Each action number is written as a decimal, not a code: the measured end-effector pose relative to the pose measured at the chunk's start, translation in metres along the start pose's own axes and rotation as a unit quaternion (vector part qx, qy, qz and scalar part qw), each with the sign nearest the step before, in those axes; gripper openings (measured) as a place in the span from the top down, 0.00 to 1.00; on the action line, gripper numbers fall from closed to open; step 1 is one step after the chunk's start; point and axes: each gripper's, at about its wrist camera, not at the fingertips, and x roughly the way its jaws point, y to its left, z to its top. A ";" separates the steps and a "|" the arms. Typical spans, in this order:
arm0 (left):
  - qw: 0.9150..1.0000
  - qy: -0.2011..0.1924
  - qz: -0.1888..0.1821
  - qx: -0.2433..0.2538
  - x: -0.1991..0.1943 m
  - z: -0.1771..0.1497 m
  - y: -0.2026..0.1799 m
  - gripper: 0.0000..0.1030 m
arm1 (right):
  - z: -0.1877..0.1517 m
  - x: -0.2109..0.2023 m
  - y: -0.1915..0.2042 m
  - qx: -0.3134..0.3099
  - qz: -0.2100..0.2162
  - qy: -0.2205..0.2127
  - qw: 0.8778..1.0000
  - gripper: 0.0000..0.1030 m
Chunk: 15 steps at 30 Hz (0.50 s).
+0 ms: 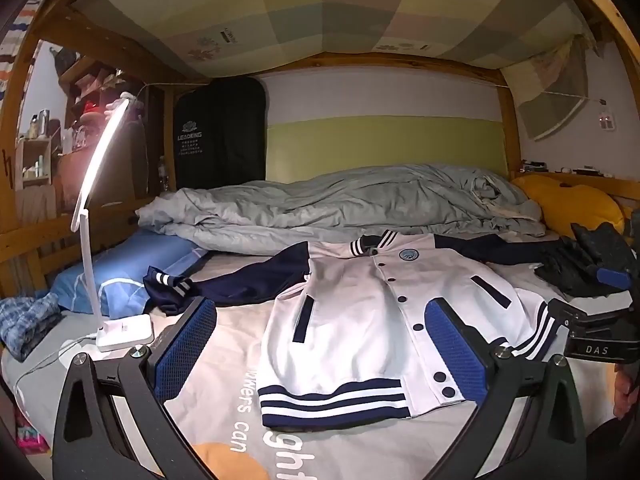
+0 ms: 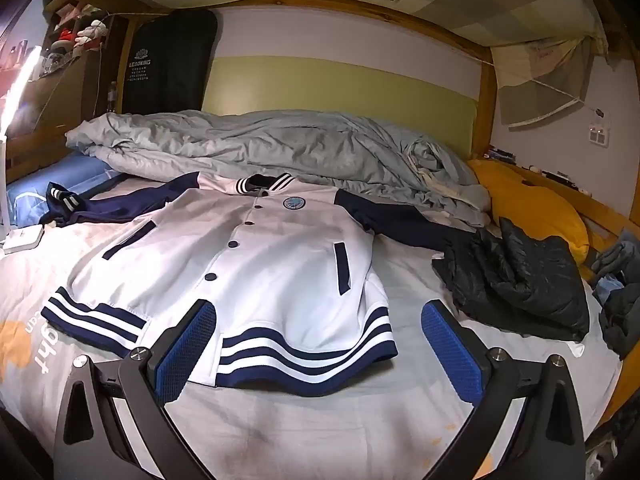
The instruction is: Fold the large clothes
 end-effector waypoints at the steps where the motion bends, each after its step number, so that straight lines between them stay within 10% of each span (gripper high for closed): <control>1: 1.000 -0.001 0.001 0.003 -0.001 0.000 -0.001 0.00 | 0.000 0.000 0.000 0.000 0.000 0.000 1.000 0.00; 15: 1.000 0.012 0.003 -0.002 0.003 0.000 0.004 0.00 | 0.000 0.001 -0.003 0.005 0.002 0.000 1.000 0.00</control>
